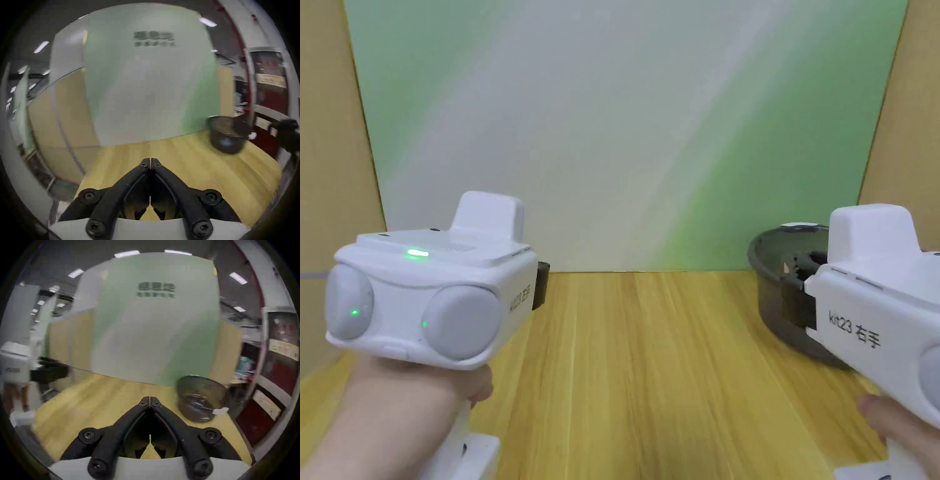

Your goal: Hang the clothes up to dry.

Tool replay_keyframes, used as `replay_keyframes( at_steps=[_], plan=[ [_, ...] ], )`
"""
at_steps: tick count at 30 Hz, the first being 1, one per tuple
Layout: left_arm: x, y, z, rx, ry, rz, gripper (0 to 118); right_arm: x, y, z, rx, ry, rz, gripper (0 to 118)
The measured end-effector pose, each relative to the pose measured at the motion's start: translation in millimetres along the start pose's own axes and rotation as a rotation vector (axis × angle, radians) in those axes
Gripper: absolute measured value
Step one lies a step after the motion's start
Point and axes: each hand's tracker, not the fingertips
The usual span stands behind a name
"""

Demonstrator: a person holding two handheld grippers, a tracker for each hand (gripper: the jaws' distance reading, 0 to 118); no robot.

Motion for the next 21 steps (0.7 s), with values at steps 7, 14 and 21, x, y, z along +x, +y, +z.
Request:
replay_keyframes(
  at_steps=[7, 14, 21],
  plan=[
    [9, -48, -13, -0.116, 0.162, 0.078, 0, -28, -48, -50, -0.202, -0.105, -0.087, 0],
    [16, -48, -9, -0.085, 0.148, 0.024, 0, -33, -52, -52, -0.209, -0.104, -0.062, 0],
    [8, -54, -17, -0.095, 0.139, 0.087, 113, -32, -52, -62, -0.261, -0.08, -0.112, 116]
  ],
)
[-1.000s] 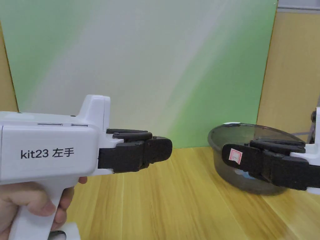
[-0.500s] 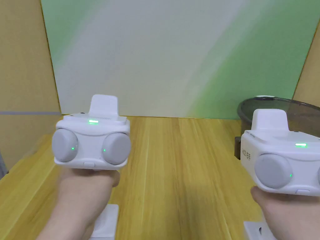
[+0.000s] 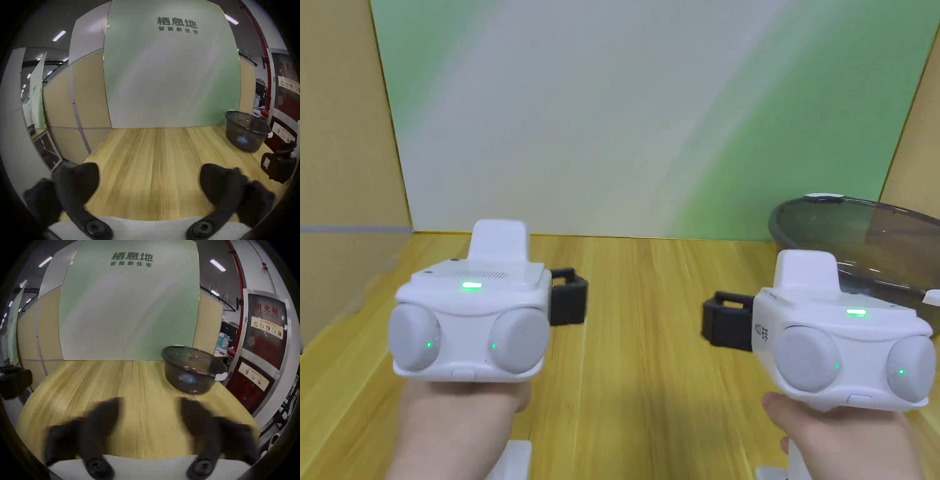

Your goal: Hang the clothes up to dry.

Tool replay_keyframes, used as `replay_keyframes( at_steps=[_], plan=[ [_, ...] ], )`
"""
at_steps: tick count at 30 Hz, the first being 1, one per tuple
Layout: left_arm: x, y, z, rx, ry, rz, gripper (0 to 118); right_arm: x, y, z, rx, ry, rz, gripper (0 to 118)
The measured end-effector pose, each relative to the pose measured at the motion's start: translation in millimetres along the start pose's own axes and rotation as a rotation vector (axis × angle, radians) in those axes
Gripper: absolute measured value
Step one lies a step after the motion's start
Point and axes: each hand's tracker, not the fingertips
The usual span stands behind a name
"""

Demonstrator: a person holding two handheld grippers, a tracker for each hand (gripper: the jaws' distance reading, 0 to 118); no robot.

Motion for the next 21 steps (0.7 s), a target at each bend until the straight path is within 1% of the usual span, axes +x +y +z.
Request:
replay_keyframes(
  at_steps=[1, 2, 3, 5, 6, 8, 9, 10, 12, 15, 17, 19, 21],
  plan=[
    [12, -15, 2, 0.034, -0.001, 0.038, 111, 9, 1, 2, -0.004, 0.033, -0.013, 117],
    [21, -26, 2, 0.047, 0.034, -0.011, 115, 13, -2, -2, 0.007, 0.064, -0.022, 117],
    [29, -37, 0, 0.043, 0.027, -0.021, 118, 16, -2, -2, 0.019, 0.1, -0.034, 117],
    [10, -7, 6, 0.018, 0.025, -0.012, 118, 25, -1, -3, 0.043, 0.172, -0.046, 117],
    [11, -10, 6, -0.002, 0.021, 0.0, 118, 1, -4, -2, 0.034, 0.197, -0.047, 117],
    [17, -17, 8, -0.006, 0.013, -0.006, 118, -1, -5, 0, 0.032, 0.187, -0.03, 117],
    [5, -8, 0, -0.005, 0.012, -0.011, 118, -1, -5, 0, 0.035, 0.191, -0.028, 117],
    [7, -10, 0, -0.01, 0.025, -0.02, 118, -10, -5, -2, 0.032, 0.216, -0.001, 117],
    [7, -13, 1, -0.018, 0.027, -0.021, 118, -12, -6, -3, 0.031, 0.203, 0.006, 117],
    [1, -12, 1, -0.034, 0.019, -0.009, 118, -12, -7, 5, 0.05, 0.176, 0.043, 117],
    [-2, -12, -5, -0.04, 0.028, -0.018, 118, -10, -6, 5, 0.047, 0.169, 0.031, 117],
    [-3, -14, -2, -0.027, 0.037, -0.028, 118, -6, -5, -4, 0.023, 0.198, -0.002, 117],
    [-5, -12, -4, -0.032, 0.024, -0.019, 118, -5, -3, -6, 0.015, 0.199, -0.002, 117]
  ],
)
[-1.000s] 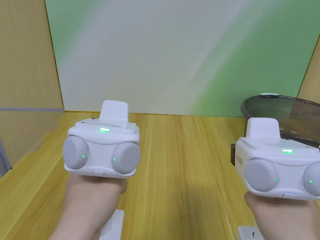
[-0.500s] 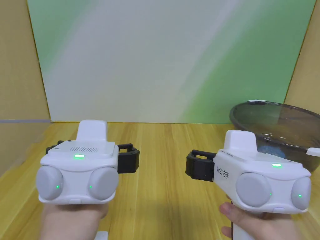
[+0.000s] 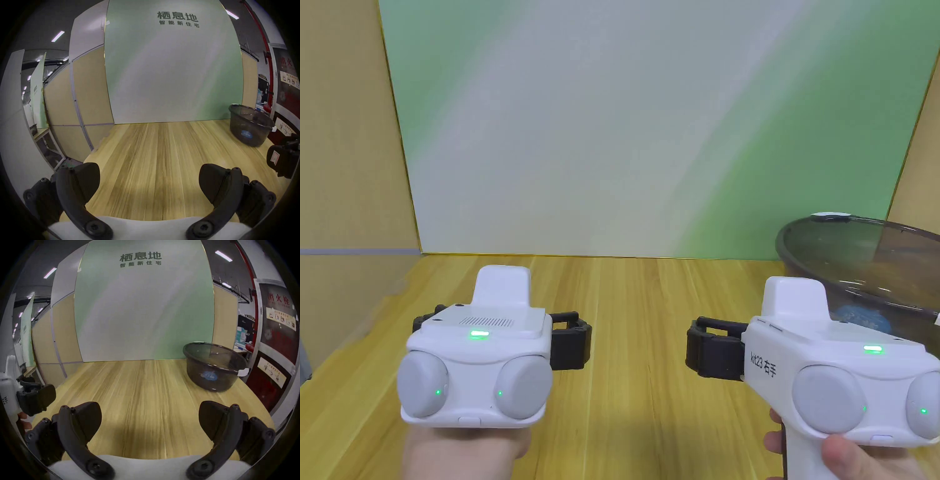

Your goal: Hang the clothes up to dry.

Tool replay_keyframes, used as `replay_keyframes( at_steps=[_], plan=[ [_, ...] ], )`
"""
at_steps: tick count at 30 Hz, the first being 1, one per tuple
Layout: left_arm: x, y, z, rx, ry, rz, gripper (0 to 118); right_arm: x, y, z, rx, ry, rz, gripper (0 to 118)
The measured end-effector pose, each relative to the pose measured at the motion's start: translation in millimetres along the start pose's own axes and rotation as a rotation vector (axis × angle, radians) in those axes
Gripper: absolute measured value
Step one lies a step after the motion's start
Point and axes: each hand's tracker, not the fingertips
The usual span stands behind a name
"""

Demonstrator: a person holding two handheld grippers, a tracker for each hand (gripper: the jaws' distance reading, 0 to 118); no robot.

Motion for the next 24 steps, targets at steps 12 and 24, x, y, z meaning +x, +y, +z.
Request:
replay_keyframes(
  at_steps=[12, 24],
  plan=[
    [-2.2, -2.1, -2.1, -0.013, 0.005, -0.003, 118, -4.2, 2.1, 2.4, 0.032, -0.106, 0.058, 118],
    [1.4, 0.3, -0.6, -0.008, -0.005, -0.01, 118, -5.8, 0.0, 2.0, 0.062, -0.137, 0.087, 117]
  ],
)
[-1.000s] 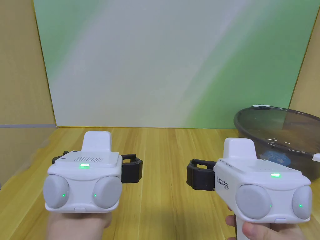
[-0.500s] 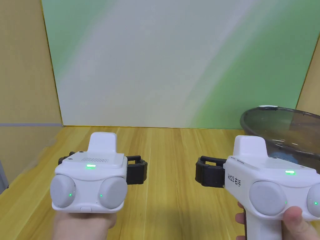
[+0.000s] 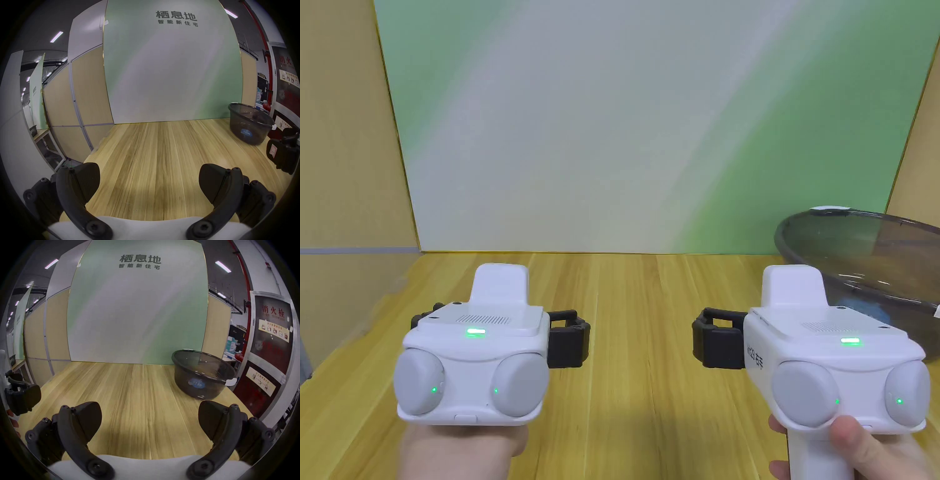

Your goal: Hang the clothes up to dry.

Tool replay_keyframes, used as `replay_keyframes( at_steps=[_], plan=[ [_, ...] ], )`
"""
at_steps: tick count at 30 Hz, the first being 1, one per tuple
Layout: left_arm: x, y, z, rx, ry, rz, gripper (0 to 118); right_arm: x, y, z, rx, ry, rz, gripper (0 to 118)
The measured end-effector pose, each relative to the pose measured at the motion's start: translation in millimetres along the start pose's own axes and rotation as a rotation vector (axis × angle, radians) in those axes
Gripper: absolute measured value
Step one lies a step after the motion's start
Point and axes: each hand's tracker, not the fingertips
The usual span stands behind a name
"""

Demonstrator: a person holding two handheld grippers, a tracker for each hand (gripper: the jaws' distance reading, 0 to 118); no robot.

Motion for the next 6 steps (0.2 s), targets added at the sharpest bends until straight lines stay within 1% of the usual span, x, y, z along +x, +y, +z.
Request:
replay_keyframes(
  at_steps=[3, 5, 6],
  plan=[
    [0.9, -0.4, -0.5, -0.005, -0.006, 0.003, 118, -4.4, -2.8, 3.1, 0.011, 0.013, 0.031, 117],
    [1.9, -0.7, -1.0, -0.005, -0.005, 0.001, 118, -6.8, -3.4, 4.9, 0.005, 0.024, 0.033, 117],
    [2.3, -1.2, -1.1, -0.004, -0.001, -0.002, 118, -8.9, -3.8, 4.1, -0.004, 0.012, 0.028, 117]
  ],
)
